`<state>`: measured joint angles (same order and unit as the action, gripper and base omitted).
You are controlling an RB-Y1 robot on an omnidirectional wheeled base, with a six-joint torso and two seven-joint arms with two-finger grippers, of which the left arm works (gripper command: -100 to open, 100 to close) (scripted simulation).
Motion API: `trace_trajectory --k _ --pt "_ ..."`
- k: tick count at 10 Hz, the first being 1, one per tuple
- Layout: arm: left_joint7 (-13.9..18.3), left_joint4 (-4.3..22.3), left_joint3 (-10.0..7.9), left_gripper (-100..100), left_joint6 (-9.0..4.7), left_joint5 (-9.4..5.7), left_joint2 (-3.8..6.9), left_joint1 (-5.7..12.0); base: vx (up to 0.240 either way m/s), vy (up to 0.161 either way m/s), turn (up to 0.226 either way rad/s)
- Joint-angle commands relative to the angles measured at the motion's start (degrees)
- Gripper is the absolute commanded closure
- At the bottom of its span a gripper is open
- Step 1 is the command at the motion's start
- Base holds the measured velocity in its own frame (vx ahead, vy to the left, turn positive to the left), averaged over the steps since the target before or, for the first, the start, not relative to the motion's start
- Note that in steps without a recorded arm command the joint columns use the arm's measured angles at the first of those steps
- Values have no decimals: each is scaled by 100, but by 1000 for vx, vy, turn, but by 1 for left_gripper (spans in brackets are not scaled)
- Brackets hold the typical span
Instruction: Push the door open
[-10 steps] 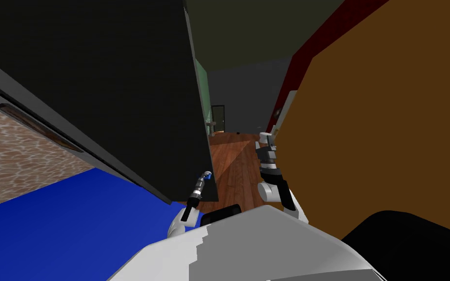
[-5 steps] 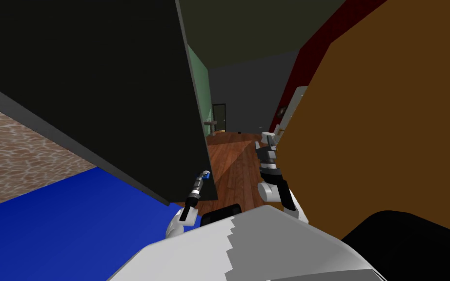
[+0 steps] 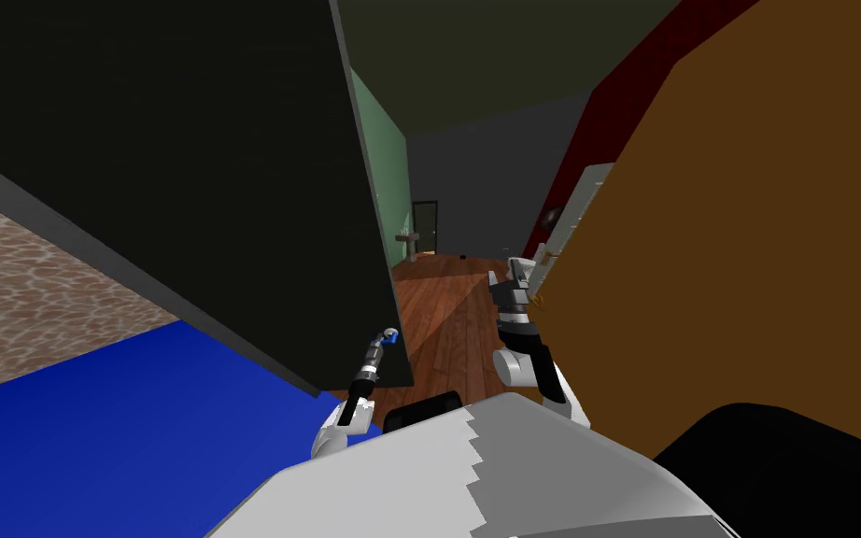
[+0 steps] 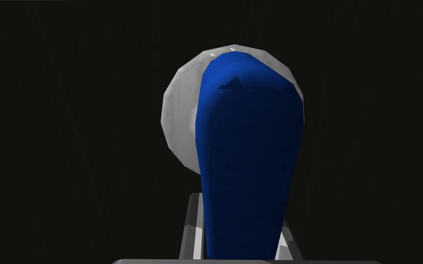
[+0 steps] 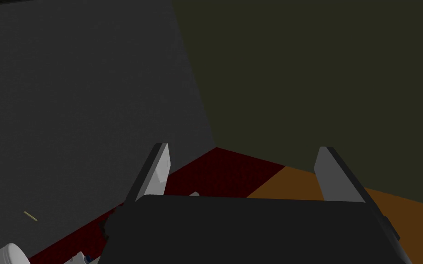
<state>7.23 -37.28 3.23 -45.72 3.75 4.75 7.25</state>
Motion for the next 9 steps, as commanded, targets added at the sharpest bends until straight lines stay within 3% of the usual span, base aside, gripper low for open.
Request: trace_trajectory --k 1,5,9 --pt "15 -171 -57 100 53 -9 46 -52 117 -102 64" --pt "27 -163 -302 100 61 -37 61 -63 151 -130 96" --pt "34 -158 -439 100 65 -53 59 -69 155 -131 69"
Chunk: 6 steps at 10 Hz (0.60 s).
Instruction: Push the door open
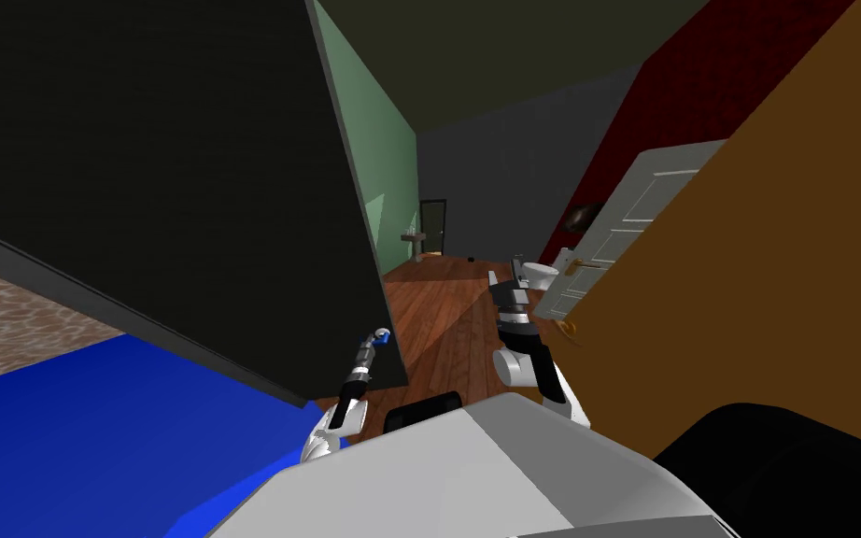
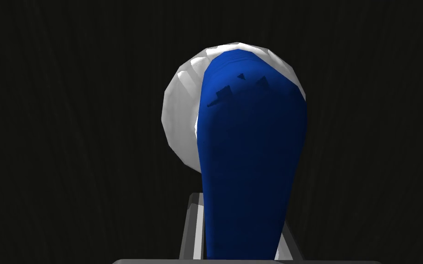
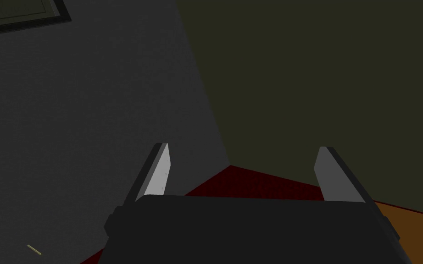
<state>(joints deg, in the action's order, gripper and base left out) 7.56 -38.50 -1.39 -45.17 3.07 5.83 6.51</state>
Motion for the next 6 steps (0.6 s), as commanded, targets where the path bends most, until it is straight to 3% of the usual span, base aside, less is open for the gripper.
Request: trace_trajectory --k 1,6 --pt "0 0 0 100 0 0 0 0 63 -25 34" --pt "-106 24 -266 100 0 -143 30 7 173 -56 41"
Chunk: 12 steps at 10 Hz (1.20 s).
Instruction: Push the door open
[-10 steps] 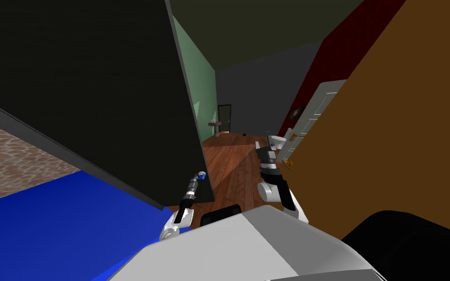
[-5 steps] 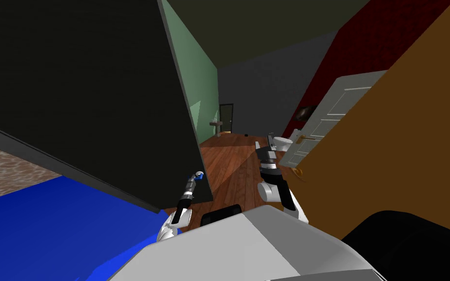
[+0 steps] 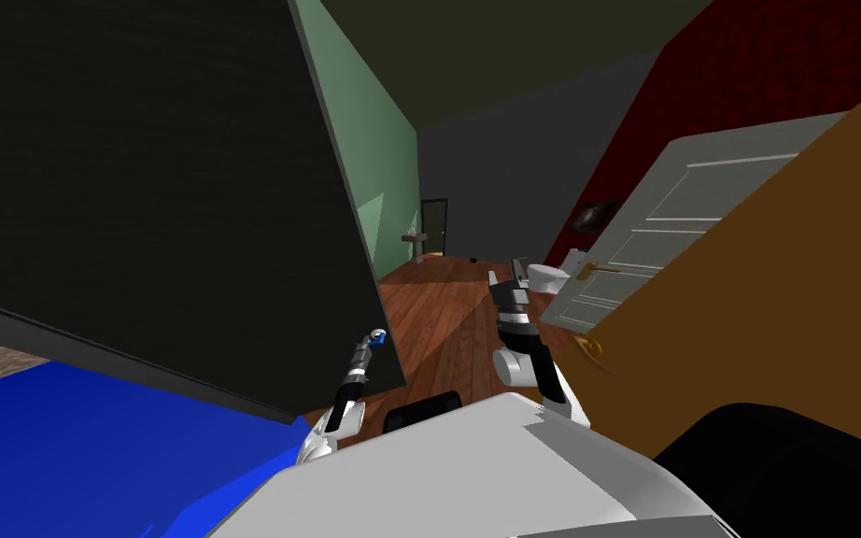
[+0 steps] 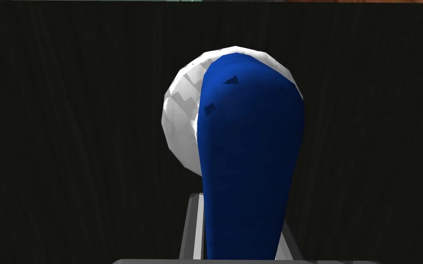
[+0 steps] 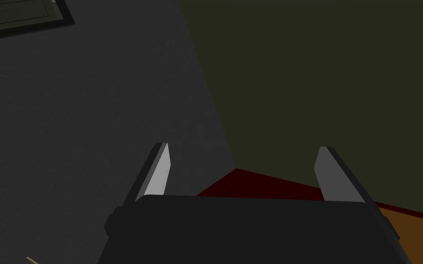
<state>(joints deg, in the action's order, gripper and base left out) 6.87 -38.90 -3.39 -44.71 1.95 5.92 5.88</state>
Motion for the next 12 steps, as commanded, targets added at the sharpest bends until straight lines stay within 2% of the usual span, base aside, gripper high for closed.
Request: trace_trajectory --k 1,12 --pt "-60 72 -120 100 -46 -61 24 71 187 -66 51" --pt "-362 172 -816 100 -49 -440 59 84 195 -79 61"
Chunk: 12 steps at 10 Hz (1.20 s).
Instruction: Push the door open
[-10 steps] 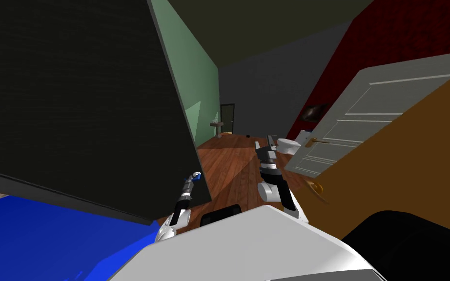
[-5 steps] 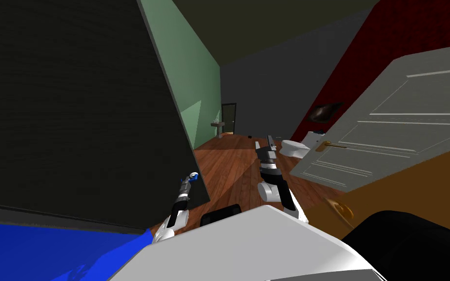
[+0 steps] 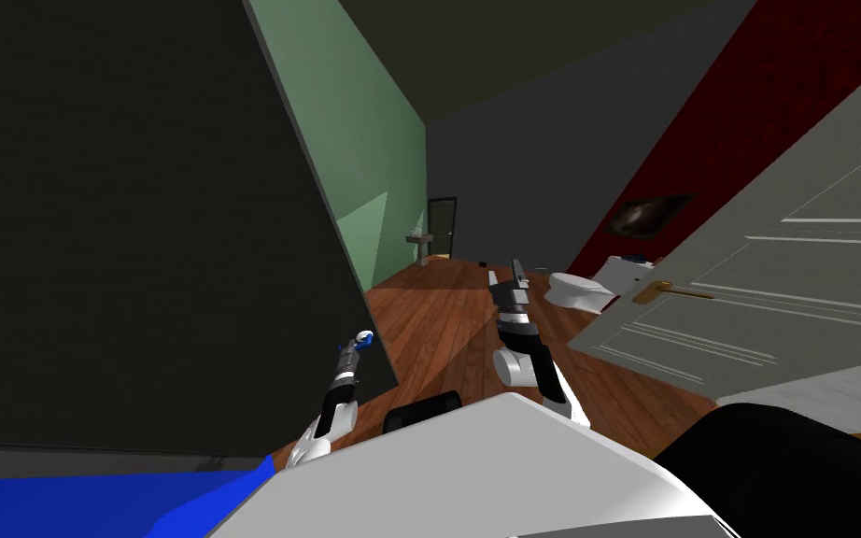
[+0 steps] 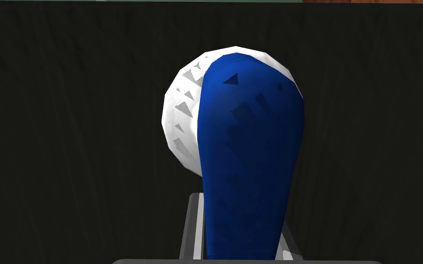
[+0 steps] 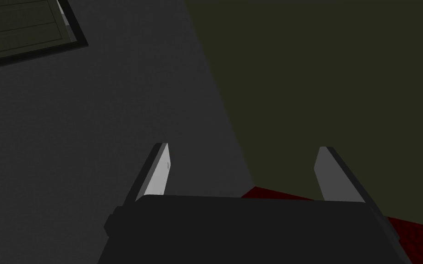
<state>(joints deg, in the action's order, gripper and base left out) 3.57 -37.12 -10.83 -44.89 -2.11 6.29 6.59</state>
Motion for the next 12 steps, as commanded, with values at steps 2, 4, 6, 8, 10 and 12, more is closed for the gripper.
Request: trace_trajectory --k 2,4,6,8,10,12 --pt "-83 11 -190 100 -31 -99 27 15 175 -78 68" --pt "-130 26 -297 100 -32 -157 31 17 180 -57 40" --pt "-169 39 -387 100 -32 -207 35 18 183 -82 65" --pt "-211 53 -483 100 -32 -259 39 20 165 -82 63" --pt "-215 43 -520 100 -10 -275 63 -36 118 -28 39" --pt "-260 43 -654 100 -17 -350 88 -45 185 -34 57"
